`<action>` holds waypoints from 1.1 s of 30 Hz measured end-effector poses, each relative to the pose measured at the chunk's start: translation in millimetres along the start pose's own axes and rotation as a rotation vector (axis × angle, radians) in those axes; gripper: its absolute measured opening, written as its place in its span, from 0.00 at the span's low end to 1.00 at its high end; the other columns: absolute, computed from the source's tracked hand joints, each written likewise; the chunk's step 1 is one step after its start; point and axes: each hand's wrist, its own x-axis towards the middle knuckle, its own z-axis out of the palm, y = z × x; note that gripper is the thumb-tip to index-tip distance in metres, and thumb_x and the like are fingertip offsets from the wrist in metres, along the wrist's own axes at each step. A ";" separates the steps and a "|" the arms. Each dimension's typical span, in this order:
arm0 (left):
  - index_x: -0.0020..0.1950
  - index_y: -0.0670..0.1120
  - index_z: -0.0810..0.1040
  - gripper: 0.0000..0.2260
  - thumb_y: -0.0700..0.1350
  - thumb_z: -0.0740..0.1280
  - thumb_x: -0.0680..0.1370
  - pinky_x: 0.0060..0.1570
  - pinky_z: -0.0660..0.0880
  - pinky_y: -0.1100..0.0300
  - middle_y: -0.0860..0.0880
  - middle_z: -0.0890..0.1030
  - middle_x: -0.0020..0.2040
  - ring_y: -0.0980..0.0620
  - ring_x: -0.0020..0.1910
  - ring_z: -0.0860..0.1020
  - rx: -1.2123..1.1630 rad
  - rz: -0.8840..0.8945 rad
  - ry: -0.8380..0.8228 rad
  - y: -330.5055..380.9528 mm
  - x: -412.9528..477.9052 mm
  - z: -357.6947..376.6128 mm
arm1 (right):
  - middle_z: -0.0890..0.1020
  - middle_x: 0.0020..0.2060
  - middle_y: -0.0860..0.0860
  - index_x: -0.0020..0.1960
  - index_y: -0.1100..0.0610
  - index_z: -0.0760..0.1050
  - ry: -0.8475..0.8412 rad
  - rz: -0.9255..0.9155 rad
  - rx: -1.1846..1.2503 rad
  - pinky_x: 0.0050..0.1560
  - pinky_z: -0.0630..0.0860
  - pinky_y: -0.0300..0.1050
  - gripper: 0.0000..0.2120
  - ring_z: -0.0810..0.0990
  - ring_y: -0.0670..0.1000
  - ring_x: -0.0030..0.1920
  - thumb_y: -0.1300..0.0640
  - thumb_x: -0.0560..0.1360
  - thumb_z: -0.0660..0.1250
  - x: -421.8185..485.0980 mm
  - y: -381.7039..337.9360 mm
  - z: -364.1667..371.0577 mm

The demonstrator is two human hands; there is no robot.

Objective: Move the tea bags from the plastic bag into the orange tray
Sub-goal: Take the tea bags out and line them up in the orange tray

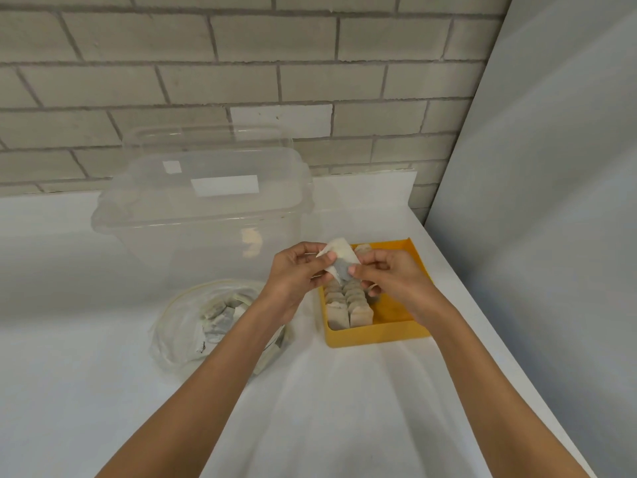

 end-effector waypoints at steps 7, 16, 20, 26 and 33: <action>0.55 0.37 0.79 0.10 0.33 0.71 0.73 0.41 0.81 0.63 0.44 0.80 0.42 0.54 0.37 0.81 0.075 -0.007 -0.074 -5.3 1.3 1.7 | 0.82 0.37 0.52 0.47 0.56 0.77 0.147 -0.117 -0.019 0.33 0.78 0.40 0.02 0.83 0.49 0.33 0.59 0.76 0.68 2.3 -14.2 -22.4; 0.49 0.42 0.82 0.07 0.43 0.73 0.73 0.36 0.72 0.73 0.49 0.80 0.41 0.60 0.37 0.76 0.438 0.123 -0.026 2.6 11.1 -2.0 | 0.81 0.34 0.48 0.49 0.52 0.80 0.130 -0.249 -0.667 0.32 0.71 0.26 0.07 0.78 0.41 0.32 0.63 0.75 0.68 12.8 -20.6 -58.9; 0.49 0.44 0.83 0.08 0.46 0.74 0.73 0.37 0.69 0.68 0.47 0.79 0.40 0.57 0.35 0.74 0.543 0.173 -0.039 10.7 14.9 -3.2 | 0.79 0.32 0.45 0.47 0.59 0.83 0.078 -0.240 -0.794 0.35 0.73 0.26 0.06 0.79 0.42 0.37 0.65 0.71 0.72 15.3 -18.2 -57.9; 0.53 0.48 0.82 0.07 0.40 0.69 0.76 0.36 0.74 0.66 0.48 0.75 0.31 0.56 0.32 0.75 0.581 0.219 -0.130 20.1 13.1 -2.1 | 0.78 0.38 0.47 0.52 0.60 0.83 0.052 -0.256 -0.865 0.45 0.76 0.39 0.10 0.77 0.46 0.40 0.68 0.75 0.66 22.9 -7.0 -55.2; 0.49 0.48 0.84 0.07 0.41 0.67 0.77 0.39 0.72 0.71 0.53 0.83 0.41 0.58 0.39 0.79 0.637 0.224 -0.150 28.0 14.7 -3.2 | 0.80 0.43 0.52 0.46 0.58 0.82 -0.005 -0.219 -0.953 0.45 0.78 0.43 0.08 0.79 0.52 0.47 0.68 0.73 0.66 36.4 7.4 -50.6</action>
